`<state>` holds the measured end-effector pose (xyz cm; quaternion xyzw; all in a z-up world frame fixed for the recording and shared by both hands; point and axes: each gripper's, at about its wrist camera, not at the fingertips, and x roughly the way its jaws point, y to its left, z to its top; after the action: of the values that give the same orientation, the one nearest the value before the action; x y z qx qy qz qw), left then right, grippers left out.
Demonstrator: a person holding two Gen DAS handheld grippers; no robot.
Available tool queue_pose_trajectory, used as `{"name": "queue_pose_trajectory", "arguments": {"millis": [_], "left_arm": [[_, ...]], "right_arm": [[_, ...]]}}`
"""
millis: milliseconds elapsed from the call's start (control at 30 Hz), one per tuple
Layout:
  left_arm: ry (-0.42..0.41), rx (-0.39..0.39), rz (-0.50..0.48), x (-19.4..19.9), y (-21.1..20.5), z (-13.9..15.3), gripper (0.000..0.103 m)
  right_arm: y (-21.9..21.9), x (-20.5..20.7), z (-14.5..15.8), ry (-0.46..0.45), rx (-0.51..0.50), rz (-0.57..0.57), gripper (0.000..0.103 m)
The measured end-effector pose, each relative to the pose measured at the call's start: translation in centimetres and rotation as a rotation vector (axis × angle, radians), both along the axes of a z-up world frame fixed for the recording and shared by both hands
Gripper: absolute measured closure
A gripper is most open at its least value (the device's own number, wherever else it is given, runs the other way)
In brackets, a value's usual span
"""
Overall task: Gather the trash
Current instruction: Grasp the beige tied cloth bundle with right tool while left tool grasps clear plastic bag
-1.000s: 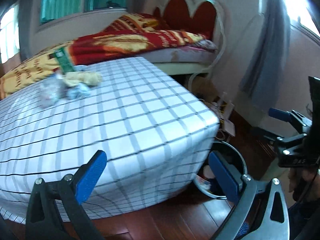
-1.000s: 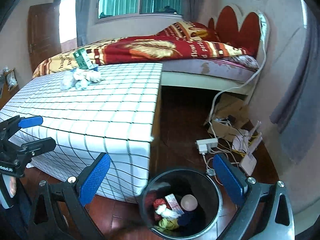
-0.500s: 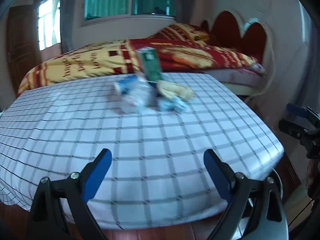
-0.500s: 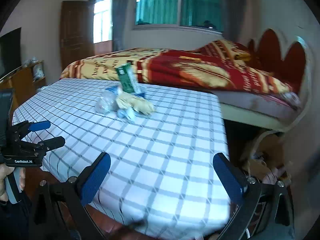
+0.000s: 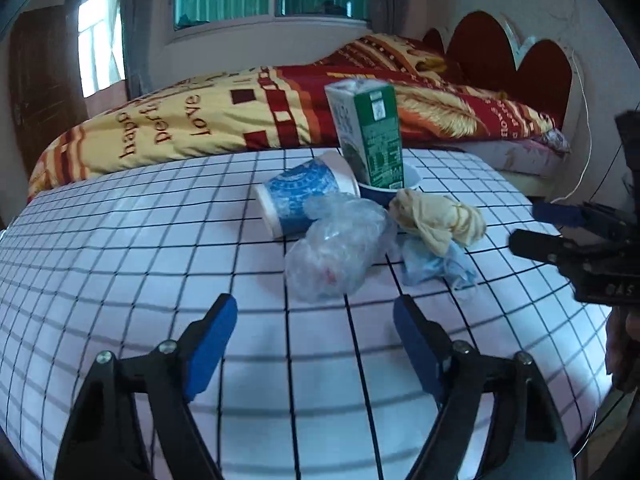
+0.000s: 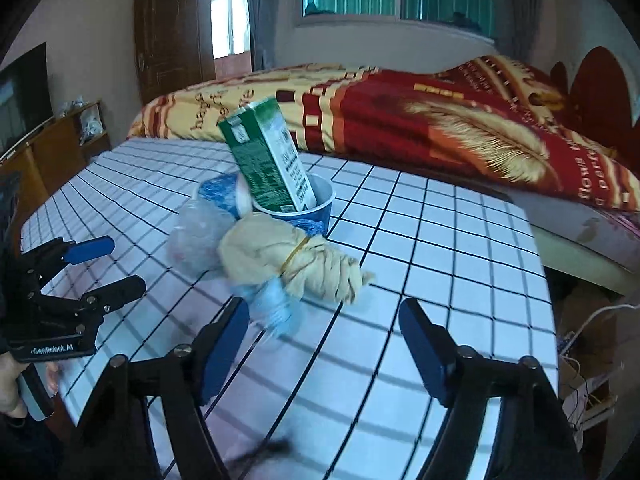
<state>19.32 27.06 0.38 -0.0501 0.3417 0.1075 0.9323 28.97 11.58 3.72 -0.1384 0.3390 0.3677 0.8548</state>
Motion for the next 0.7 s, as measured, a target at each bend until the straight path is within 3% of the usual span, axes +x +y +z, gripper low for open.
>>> {"name": "queue_pose_trajectory", "arguments": {"millis": [333,400,567,700], "left_arm": [[0.069,-0.041,-0.038,5.2,0.7,-1.2,0.036],[0.079,-0.054,-0.043,5.5,0.7,-1.4,0.04],[0.078,-0.078,-0.049,5.4,0.7,-1.4,0.054],[0.059,-0.072,-0.059,4.9,0.1,-0.9,0.055]], "right_arm": [[4.3,5.7,-2.9,0.116,-0.024,0.1,0.039],[4.5,6.1,-3.2,0.16,0.004,0.129,0.06],[4.3,5.5,-3.7,0.189,0.029,0.161,0.075],[2.5,4.2,-3.0,0.149,0.056,0.131,0.078]]}}
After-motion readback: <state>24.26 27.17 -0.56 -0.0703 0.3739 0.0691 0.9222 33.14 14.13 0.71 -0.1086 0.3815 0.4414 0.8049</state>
